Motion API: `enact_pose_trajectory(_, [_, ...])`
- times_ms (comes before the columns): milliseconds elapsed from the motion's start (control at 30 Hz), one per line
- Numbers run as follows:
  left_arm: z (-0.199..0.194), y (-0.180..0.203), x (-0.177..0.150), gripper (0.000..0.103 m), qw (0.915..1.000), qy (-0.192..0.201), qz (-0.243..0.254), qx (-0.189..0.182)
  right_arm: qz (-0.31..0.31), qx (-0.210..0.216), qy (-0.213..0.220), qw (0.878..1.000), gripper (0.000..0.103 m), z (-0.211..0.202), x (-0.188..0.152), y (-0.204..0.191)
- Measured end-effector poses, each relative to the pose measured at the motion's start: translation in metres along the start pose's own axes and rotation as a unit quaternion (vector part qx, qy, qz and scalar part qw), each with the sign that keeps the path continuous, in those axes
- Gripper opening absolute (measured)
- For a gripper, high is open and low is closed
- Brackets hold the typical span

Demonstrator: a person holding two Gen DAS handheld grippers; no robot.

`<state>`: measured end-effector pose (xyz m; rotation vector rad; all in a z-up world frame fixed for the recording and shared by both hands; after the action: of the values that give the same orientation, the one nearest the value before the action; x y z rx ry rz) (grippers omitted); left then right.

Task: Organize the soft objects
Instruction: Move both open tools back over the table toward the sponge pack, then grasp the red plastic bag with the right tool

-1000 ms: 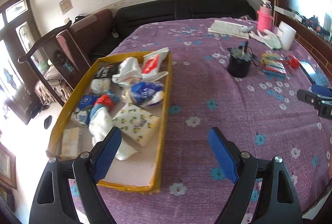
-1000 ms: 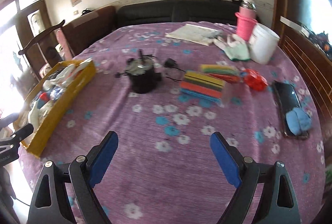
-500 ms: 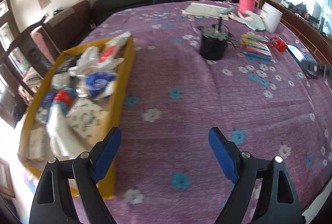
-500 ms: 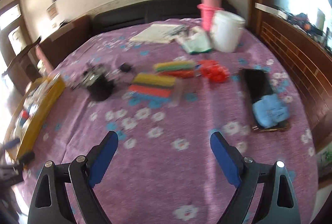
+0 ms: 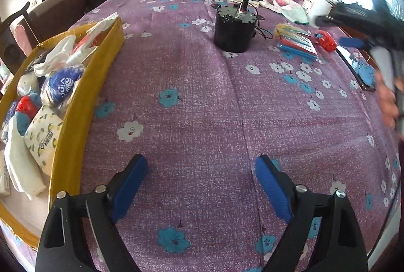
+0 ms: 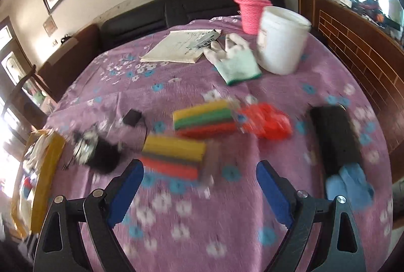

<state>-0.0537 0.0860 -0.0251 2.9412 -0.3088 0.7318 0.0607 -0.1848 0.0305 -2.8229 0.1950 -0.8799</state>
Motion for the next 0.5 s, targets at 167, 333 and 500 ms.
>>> enact_pose_trajectory(167, [0.003, 0.005, 0.000, 0.101, 0.9999, -0.005, 0.013, -0.007, 0.019, -0.009, -0.055, 0.998, 0.080, 0.044, 0.019, -0.007])
enact_pose_trajectory(333, [0.003, 0.004, 0.000, 0.103, 0.9998, -0.004, 0.011, -0.016, 0.018, 0.010, -0.089, 0.996, 0.067, 0.056, 0.000, -0.019])
enact_pose_trajectory(500, [0.003, 0.005, -0.001, 0.103, 0.9998, -0.005, 0.014, -0.012, -0.052, 0.073, -0.130, 0.987, 0.067, 0.032, -0.044, -0.054])
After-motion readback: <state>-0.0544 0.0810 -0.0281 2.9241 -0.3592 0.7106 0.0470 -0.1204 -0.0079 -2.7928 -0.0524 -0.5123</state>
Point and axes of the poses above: each gripper's, at about its wrist camera, not at the fingertips, and z roughly the way its jaws point, y to its right, x to its top, the point moved 4 cm from there along z, roughly the way its jaws point, and after that the axes turned 5 degrees about -y, right-handed, at the moved point
